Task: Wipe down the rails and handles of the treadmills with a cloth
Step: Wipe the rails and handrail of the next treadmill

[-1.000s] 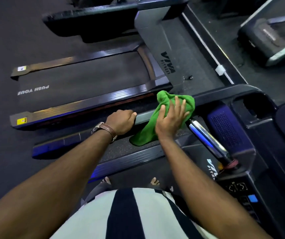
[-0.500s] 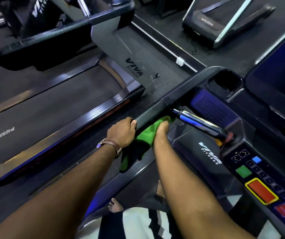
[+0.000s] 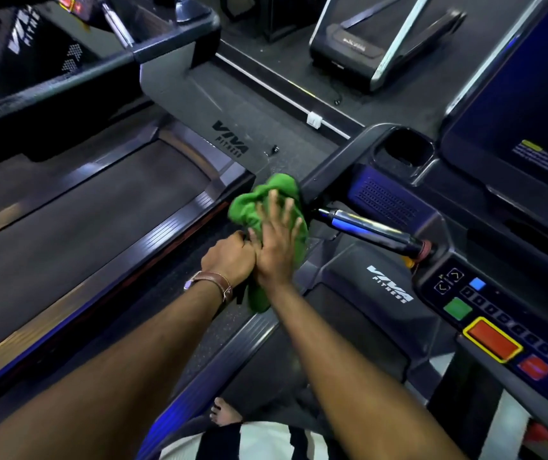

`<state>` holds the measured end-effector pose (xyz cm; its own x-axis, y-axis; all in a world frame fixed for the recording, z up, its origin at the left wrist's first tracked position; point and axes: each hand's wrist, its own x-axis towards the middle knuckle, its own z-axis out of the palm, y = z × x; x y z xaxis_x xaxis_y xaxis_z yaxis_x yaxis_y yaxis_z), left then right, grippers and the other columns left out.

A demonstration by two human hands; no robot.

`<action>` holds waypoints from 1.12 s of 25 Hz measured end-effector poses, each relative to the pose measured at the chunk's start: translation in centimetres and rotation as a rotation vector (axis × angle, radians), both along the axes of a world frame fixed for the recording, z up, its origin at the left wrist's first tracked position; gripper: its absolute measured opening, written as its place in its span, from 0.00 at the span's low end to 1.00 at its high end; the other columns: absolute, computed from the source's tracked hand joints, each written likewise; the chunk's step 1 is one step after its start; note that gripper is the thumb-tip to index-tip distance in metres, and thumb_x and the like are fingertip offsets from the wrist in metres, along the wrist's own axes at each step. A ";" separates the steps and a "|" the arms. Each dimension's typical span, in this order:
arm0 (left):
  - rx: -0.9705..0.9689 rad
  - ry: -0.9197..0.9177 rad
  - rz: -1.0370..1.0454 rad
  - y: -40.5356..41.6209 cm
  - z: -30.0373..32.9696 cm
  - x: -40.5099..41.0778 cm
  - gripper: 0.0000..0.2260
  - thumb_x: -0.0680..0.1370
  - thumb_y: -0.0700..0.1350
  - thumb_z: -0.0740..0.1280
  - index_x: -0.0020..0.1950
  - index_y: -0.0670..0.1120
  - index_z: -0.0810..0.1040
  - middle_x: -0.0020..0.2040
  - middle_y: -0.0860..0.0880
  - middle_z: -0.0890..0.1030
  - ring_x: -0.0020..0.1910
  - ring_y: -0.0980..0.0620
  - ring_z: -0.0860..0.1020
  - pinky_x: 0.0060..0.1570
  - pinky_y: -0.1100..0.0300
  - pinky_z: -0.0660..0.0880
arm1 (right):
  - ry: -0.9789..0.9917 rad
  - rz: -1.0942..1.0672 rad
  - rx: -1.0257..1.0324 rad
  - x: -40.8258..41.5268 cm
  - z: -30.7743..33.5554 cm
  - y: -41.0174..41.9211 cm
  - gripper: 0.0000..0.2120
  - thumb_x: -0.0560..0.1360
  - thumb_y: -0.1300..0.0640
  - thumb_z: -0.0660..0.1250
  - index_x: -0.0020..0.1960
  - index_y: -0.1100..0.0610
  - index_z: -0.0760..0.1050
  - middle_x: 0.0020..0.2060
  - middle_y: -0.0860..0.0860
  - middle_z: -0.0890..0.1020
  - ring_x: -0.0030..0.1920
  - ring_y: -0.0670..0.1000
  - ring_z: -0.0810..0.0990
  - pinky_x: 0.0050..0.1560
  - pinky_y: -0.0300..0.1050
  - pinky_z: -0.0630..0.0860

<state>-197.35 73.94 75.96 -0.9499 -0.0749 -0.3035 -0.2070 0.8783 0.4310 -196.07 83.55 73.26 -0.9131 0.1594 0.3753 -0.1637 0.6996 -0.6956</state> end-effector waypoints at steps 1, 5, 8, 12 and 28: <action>0.000 -0.012 0.008 0.2 0.0 -0.4 0.18 0.76 0.58 0.51 0.52 0.51 0.75 0.57 0.42 0.80 0.52 0.37 0.77 0.43 0.53 0.66 | 0.051 0.130 0.158 -1.4 0.2 1.7 0.19 0.80 0.52 0.61 0.68 0.60 0.74 0.71 0.56 0.72 0.76 0.58 0.62 0.75 0.63 0.50; 0.045 -0.017 -0.035 1.9 0.5 -2.1 0.19 0.78 0.60 0.52 0.49 0.48 0.74 0.56 0.41 0.79 0.52 0.38 0.77 0.41 0.53 0.67 | -0.197 -0.010 0.286 -7.1 2.6 7.7 0.18 0.78 0.48 0.61 0.61 0.57 0.77 0.65 0.54 0.77 0.72 0.54 0.67 0.74 0.65 0.50; 0.041 -0.004 -0.046 3.3 0.6 -3.2 0.19 0.77 0.59 0.51 0.50 0.47 0.74 0.55 0.40 0.79 0.51 0.37 0.77 0.41 0.53 0.67 | -0.158 0.097 0.398 -7.7 2.5 8.7 0.20 0.78 0.46 0.58 0.60 0.56 0.78 0.63 0.53 0.78 0.71 0.54 0.68 0.74 0.68 0.47; 0.006 0.025 -0.063 4.4 0.3 -4.5 0.19 0.78 0.60 0.50 0.46 0.48 0.73 0.56 0.39 0.79 0.52 0.36 0.77 0.42 0.53 0.66 | -0.243 0.148 0.604 -10.3 3.4 9.9 0.20 0.80 0.45 0.55 0.60 0.56 0.77 0.62 0.53 0.78 0.70 0.53 0.69 0.73 0.70 0.44; 0.012 0.015 -0.043 11.4 1.2 -10.2 0.20 0.79 0.58 0.52 0.58 0.44 0.71 0.60 0.36 0.77 0.57 0.35 0.75 0.47 0.50 0.68 | -0.438 0.078 0.703 -19.3 5.4 19.1 0.20 0.81 0.47 0.54 0.63 0.58 0.75 0.65 0.55 0.76 0.72 0.53 0.66 0.74 0.66 0.43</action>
<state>-207.58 85.38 77.18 -0.9565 -0.0306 -0.2903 -0.1630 0.8809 0.4444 -215.42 102.68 78.64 -0.9984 -0.0490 -0.0280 -0.0456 0.9926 -0.1127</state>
